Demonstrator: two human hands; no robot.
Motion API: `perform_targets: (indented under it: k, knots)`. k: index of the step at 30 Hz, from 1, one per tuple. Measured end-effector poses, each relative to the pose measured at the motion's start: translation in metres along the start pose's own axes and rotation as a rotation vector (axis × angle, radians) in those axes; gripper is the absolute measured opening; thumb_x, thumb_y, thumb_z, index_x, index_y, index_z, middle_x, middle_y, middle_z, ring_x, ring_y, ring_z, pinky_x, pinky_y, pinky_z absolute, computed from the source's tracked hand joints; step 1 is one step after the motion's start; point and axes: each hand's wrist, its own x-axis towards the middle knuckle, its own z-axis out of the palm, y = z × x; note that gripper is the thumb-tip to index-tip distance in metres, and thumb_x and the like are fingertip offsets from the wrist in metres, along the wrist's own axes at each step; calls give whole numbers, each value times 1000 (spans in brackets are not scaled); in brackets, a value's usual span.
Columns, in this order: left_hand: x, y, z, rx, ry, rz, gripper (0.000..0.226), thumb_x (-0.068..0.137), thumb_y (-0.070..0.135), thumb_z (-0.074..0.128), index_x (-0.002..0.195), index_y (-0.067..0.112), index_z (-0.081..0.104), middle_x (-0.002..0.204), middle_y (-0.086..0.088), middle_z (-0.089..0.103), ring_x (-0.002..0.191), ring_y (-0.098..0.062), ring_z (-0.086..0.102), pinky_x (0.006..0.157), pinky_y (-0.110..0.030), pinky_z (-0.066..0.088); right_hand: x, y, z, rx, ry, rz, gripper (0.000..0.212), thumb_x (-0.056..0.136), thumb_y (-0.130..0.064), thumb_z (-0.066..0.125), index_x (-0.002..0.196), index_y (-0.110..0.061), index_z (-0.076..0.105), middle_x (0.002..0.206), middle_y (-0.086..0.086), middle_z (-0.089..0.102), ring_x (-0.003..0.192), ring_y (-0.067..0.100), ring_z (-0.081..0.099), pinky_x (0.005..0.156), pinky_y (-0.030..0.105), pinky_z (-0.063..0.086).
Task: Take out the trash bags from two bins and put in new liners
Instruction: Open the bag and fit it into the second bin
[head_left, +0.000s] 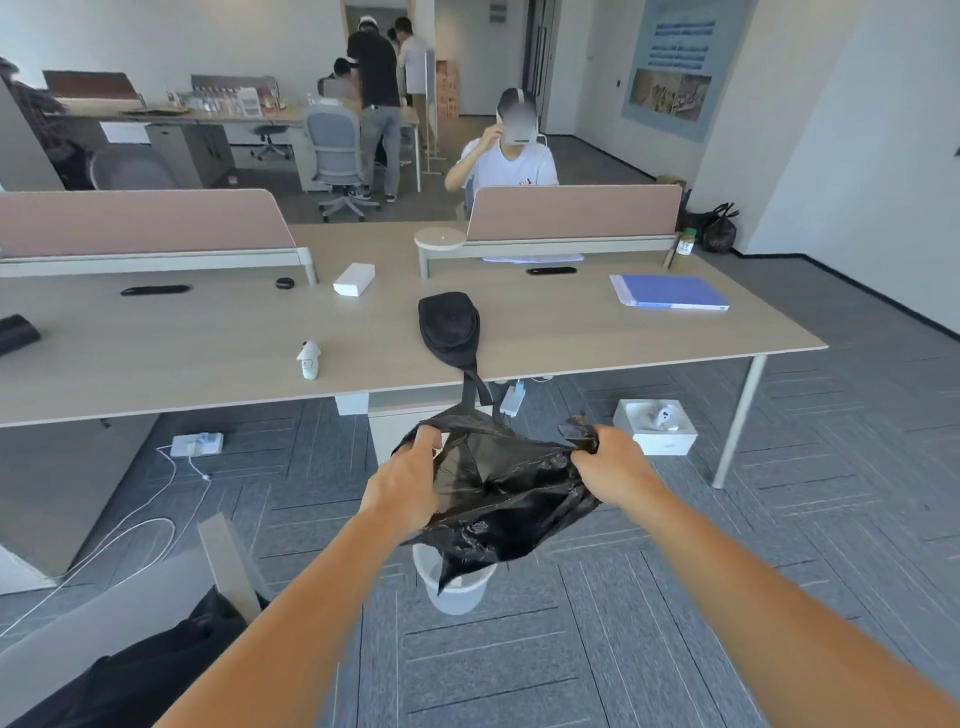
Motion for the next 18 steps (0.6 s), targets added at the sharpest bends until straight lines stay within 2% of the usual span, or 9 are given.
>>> perform_targets:
  k: [2,4,6,8,10,11,13,16,18]
  knots:
    - [2,-7,0,-54,-42,111,56,78,-12,48,107,34,35,106,0,53,77,-27,58,64,-34,47,0,-1,2,-4,12,13,12,92,-10,49,101,-15,56,89,5,61,73,19,56,55,28,41]
    - [7,-15,2,-76,-86,277,59,75,-17,48,86,41,42,110,6,48,81,-26,57,67,-23,43,-3,-4,4,-3,27,6,26,91,-5,48,114,-15,54,99,6,60,80,22,56,61,29,42]
    - [9,-19,2,-42,-128,310,58,78,-15,51,72,42,53,115,6,51,92,-23,61,76,-17,44,-7,-5,3,4,53,-21,45,90,2,44,130,-18,50,104,5,57,88,25,56,66,28,42]
    - [8,-19,0,34,-164,215,47,85,-9,49,93,31,71,116,2,55,101,-24,63,86,-24,51,-11,-6,1,-35,44,-110,47,89,8,42,123,-19,60,109,5,57,92,24,55,70,27,43]
    - [9,-19,1,175,-195,115,37,89,-1,45,116,16,64,117,-5,61,99,-28,62,85,-34,54,-14,-5,0,-147,-17,-214,40,85,11,44,85,-19,71,108,3,59,93,22,57,76,30,46]
    - [10,-20,1,212,-204,75,32,90,4,45,117,11,61,115,-8,63,95,-28,61,83,-36,55,-15,-3,0,-199,-49,-233,40,85,11,45,74,-19,70,105,3,58,90,22,57,75,30,47]
    - [9,-20,0,202,-217,0,27,89,16,53,114,10,60,108,-7,64,87,-25,58,78,-36,56,-18,-2,2,-285,-74,-227,32,89,2,50,78,-16,74,101,2,55,83,18,56,70,29,46]
    - [6,-12,-2,259,-274,-53,61,75,49,72,121,12,55,111,-3,59,93,-26,60,77,-37,53,-26,-7,11,-477,-23,-225,17,91,-25,53,84,-15,65,97,-1,50,81,22,57,71,38,52]
    - [4,-7,0,406,-319,-60,79,73,44,75,137,9,42,131,-8,47,110,-30,58,86,-41,50,-32,-13,17,-646,18,-224,23,89,-44,56,85,-21,55,97,-1,45,80,25,58,67,37,49]
